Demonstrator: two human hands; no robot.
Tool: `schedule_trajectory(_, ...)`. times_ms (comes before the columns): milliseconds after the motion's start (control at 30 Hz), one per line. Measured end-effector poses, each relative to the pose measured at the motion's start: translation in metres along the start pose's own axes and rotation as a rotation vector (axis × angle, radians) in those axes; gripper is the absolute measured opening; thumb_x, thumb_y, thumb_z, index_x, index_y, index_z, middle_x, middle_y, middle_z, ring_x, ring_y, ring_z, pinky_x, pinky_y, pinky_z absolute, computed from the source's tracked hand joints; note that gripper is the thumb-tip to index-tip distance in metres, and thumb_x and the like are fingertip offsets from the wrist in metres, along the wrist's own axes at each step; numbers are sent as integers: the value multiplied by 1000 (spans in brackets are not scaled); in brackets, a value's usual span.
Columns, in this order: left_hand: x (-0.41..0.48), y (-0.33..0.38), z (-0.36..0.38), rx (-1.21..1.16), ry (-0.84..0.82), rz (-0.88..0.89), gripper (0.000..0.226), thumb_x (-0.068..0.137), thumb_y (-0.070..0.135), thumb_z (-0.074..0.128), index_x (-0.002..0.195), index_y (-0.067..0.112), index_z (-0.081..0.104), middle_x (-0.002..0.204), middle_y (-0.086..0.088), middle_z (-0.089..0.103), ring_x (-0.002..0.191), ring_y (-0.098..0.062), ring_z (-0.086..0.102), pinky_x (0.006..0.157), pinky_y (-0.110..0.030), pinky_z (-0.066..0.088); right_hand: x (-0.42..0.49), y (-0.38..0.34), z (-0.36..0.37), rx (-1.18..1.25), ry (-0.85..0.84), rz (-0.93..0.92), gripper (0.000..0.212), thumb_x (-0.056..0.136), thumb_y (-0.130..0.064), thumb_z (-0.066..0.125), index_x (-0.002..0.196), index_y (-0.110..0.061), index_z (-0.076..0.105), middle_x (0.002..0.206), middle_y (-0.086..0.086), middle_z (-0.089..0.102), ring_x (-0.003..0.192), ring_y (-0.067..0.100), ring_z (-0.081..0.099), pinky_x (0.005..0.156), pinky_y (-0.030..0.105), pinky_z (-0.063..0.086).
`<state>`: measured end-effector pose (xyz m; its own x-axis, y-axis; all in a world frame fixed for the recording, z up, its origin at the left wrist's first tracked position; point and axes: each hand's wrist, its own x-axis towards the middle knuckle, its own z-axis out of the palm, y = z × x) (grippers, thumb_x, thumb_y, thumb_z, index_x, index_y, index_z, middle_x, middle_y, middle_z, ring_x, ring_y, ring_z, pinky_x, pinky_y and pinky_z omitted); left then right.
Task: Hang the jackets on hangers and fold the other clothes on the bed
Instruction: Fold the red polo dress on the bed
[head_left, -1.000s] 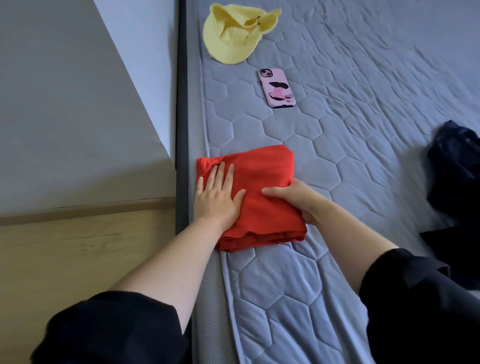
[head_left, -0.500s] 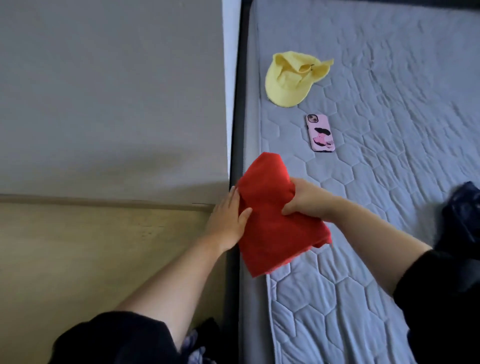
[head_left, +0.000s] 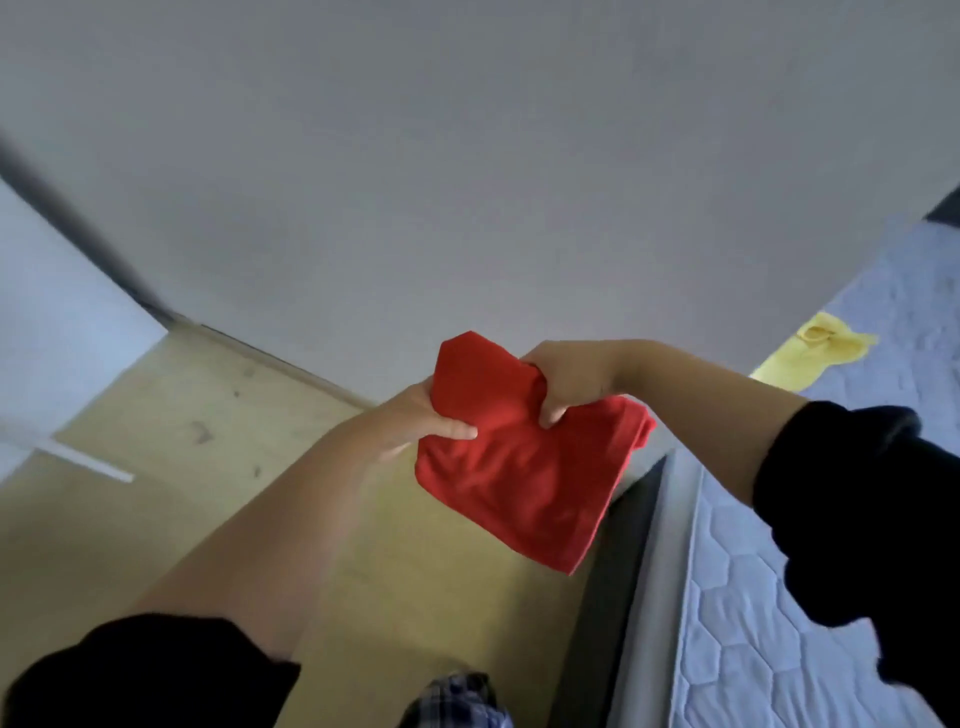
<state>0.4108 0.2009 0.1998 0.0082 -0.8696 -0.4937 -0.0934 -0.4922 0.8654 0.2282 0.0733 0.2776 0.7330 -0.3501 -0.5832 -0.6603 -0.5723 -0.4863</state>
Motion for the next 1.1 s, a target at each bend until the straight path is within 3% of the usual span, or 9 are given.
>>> schedule_trajectory(167, -74, 59, -136, 20, 189, 8, 52, 55, 23, 82, 105, 25, 67, 100, 6, 74, 95, -11, 69, 82, -23, 52, 63, -141, -81, -157, -14, -112, 26, 69, -14, 78, 80, -30, 61, 79, -17, 63, 74, 5, 60, 69, 20, 45)
schedule_trajectory(267, -112, 93, -198, 49, 366, 17, 50, 55, 32, 81, 103, 25, 69, 100, 2, 74, 91, -15, 70, 84, -30, 54, 94, -210, -124, -236, 70, -133, 21, 73, -30, 77, 89, -21, 67, 86, -6, 65, 84, 18, 61, 78, 27, 46)
schedule_trajectory(367, -147, 121, -241, 3, 494, 39, 46, 67, 24, 83, 110, 19, 68, 102, -1, 72, 91, -17, 70, 83, -31, 53, 110, -271, -157, -262, 131, -170, 25, 75, -40, 76, 83, -18, 65, 78, -5, 62, 79, 18, 60, 73, 27, 44)
schedule_trajectory(600, -240, 189, -302, -193, 643, 92, 37, 71, 23, 76, 107, 19, 68, 99, -2, 74, 90, -21, 71, 74, -29, 55, 96, -378, -239, -373, 52, -329, 26, 72, -21, 77, 95, -18, 64, 88, -4, 63, 82, 16, 58, 70, 25, 42)
schedule_trajectory(733, -271, 231, -331, -215, 780, 135, 18, 85, 19, 67, 103, 17, 67, 96, -4, 74, 84, -21, 72, 66, -27, 57, 92, -410, -279, -207, 88, -380, 17, 78, -23, 73, 92, -17, 67, 87, 0, 68, 80, 20, 64, 63, 25, 48)
schedule_trajectory(900, -300, 259, -360, -227, 975, 210, 14, 86, 24, 65, 100, 20, 66, 87, 3, 75, 77, -17, 73, 59, -23, 55, 115, -444, -299, 69, 181, -429, 40, 80, -46, 72, 102, -13, 63, 93, 3, 67, 81, 20, 66, 59, 25, 52)
schedule_trajectory(967, -314, 264, -371, -236, 1065, 232, 11, 85, 25, 66, 95, 21, 67, 81, 5, 75, 71, -15, 72, 54, -21, 54, 127, -459, -305, 189, 99, -458, 46, 77, -44, 75, 109, -14, 61, 103, 3, 67, 93, 18, 66, 75, 29, 56)
schedule_trajectory(1033, -327, 266, -383, -265, 1157, 254, 11, 83, 26, 67, 93, 21, 67, 77, 3, 75, 69, -16, 72, 51, -21, 53, 142, -474, -311, 300, -56, -495, 50, 75, -33, 79, 118, -16, 58, 115, 3, 66, 109, 21, 62, 98, 39, 49)
schedule_trajectory(1100, -340, 267, -395, -320, 1239, 243, 16, 82, 28, 68, 96, 20, 66, 77, 1, 75, 71, -21, 72, 57, -28, 54, 158, -494, -317, 396, -183, -533, 49, 76, -20, 79, 119, -18, 57, 116, 3, 65, 113, 21, 59, 105, 40, 43)
